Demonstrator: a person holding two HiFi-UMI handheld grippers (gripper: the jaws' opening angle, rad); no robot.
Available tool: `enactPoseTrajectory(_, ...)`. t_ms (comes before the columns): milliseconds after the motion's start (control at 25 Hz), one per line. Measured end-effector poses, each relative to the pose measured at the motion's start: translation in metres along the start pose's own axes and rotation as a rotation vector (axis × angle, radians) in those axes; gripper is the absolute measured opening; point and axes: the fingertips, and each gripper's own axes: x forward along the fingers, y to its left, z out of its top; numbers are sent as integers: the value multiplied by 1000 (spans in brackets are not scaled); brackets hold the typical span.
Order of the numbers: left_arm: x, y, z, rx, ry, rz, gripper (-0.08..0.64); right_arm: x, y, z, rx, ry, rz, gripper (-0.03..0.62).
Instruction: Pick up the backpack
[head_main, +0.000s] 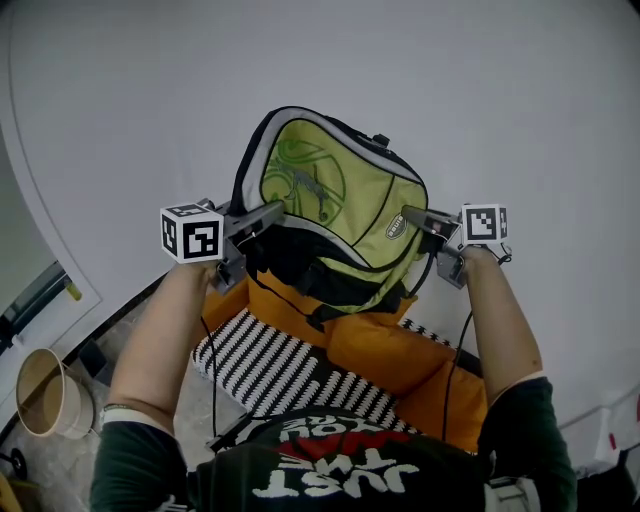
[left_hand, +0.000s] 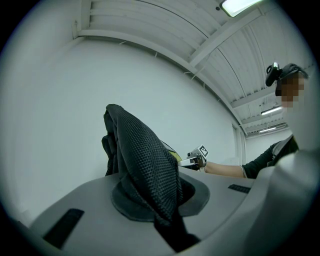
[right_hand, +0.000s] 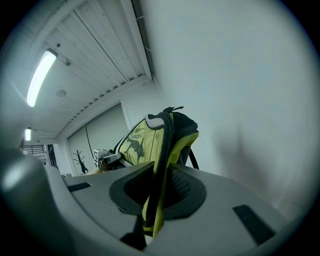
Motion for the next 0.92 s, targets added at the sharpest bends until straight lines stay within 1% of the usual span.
enactPoseTrajectory(120, 1, 3, -2, 1, -1, 3, 57, 2, -6, -2, -2, 4, -20, 61)
enactPoseTrajectory(240, 1, 2, -2, 0, -2, 1, 57, 2, -3, -1, -9, 2, 1, 61)
enactPoseTrajectory(680, 2, 1, -1, -1, -1, -3, 57, 1, -2, 0, -19, -4, 4, 60)
enactPoseTrajectory(840, -1, -3, 1, -1, -3, -4, 57, 1, 9, 1, -29, -2, 42, 60)
enactPoseTrajectory(920, -2, -4, 2, 0, -4, -4, 57, 0, 7, 1, -28, 0, 26, 60)
